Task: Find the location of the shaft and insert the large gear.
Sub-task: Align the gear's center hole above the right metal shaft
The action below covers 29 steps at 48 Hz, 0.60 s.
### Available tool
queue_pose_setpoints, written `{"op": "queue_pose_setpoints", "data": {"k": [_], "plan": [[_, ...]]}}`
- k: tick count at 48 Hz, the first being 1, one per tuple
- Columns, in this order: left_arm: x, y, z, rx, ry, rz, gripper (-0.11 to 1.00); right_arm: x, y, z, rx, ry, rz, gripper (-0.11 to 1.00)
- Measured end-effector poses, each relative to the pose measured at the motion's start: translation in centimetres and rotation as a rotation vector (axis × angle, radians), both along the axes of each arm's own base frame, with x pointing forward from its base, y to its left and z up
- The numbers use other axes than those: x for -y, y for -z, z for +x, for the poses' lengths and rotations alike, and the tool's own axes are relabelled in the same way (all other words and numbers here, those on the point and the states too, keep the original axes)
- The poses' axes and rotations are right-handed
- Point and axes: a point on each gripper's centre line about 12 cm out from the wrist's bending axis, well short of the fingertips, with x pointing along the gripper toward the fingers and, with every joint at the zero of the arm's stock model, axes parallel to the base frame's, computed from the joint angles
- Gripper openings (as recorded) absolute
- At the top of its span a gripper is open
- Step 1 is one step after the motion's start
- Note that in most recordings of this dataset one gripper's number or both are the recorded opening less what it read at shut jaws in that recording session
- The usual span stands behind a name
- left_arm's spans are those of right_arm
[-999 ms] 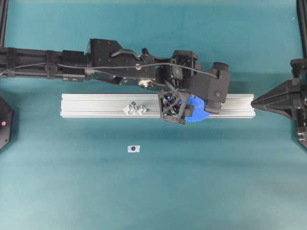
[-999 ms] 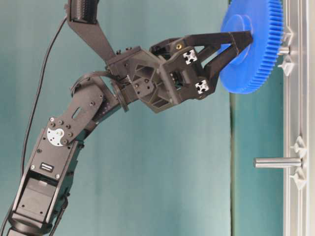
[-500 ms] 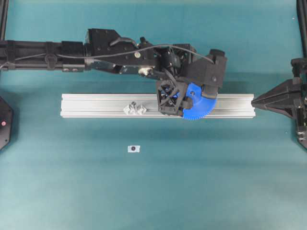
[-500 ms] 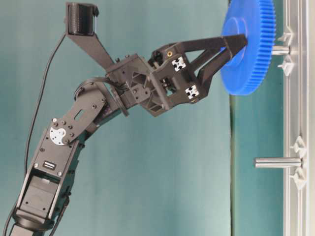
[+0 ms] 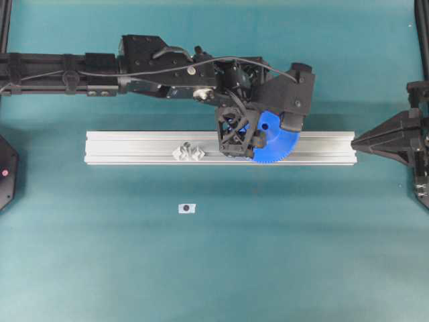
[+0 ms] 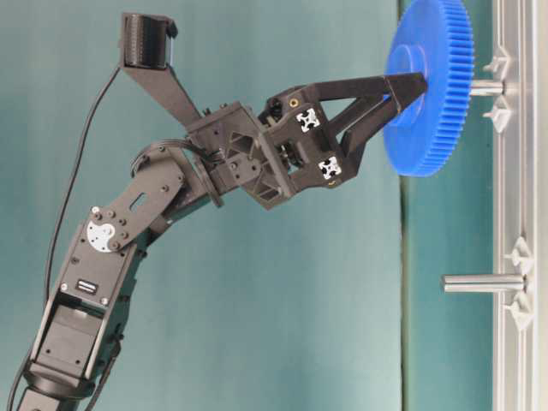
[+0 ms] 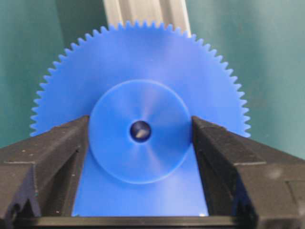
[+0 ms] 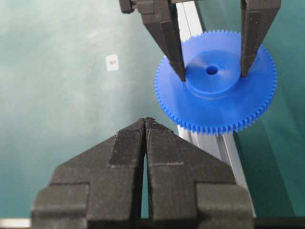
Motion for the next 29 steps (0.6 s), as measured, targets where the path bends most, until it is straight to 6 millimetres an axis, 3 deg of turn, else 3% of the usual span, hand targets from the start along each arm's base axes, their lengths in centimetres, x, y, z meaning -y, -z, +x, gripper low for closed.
{"op": "queue_pose_setpoints", "data": {"k": [29], "plan": [[0.16, 0.03, -0.02, 0.001, -0.038, -0.03, 0.72, 0.03, 0.0, 0.0, 0.0, 0.002, 0.0, 0.02]]}}
